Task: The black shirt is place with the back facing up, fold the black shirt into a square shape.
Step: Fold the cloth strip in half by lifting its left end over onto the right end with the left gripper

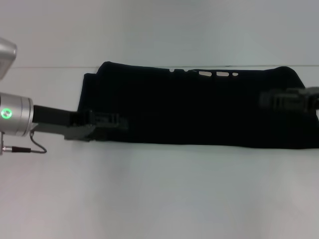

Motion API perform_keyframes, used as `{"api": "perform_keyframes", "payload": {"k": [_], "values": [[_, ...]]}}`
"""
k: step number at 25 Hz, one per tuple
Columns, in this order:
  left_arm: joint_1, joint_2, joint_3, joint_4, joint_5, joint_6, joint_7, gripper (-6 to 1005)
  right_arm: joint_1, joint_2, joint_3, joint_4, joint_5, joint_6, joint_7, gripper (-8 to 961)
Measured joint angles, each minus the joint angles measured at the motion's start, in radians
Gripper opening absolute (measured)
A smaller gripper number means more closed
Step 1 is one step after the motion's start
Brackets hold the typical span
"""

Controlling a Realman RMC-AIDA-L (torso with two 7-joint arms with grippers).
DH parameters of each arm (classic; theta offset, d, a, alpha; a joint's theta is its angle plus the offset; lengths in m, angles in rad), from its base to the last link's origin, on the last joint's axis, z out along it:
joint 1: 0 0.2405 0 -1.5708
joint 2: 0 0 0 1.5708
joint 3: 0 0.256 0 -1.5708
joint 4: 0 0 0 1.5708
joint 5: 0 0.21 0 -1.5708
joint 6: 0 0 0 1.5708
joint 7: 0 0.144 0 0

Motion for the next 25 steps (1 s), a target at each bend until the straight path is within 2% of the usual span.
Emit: {"api": "perform_keyframes", "payload": {"k": [8,15,25], "values": [[-0.004,0.008,-0.032,-0.055,0.041,-0.041,-0.197,939,0.001,0.007,-0.023,-0.008,0.001,0.003,-0.036,732],[0.015,0.009,-0.118,-0.141,0.042,-0.137,-0.337,939,0.010,0.012,-0.016,-0.009,0.010,-0.001,-0.038,730],[0.027,0.005,-0.128,-0.196,0.042,-0.247,-0.389,938,0.011,0.017,-0.013,-0.009,0.048,0.008,-0.049,729]]}}
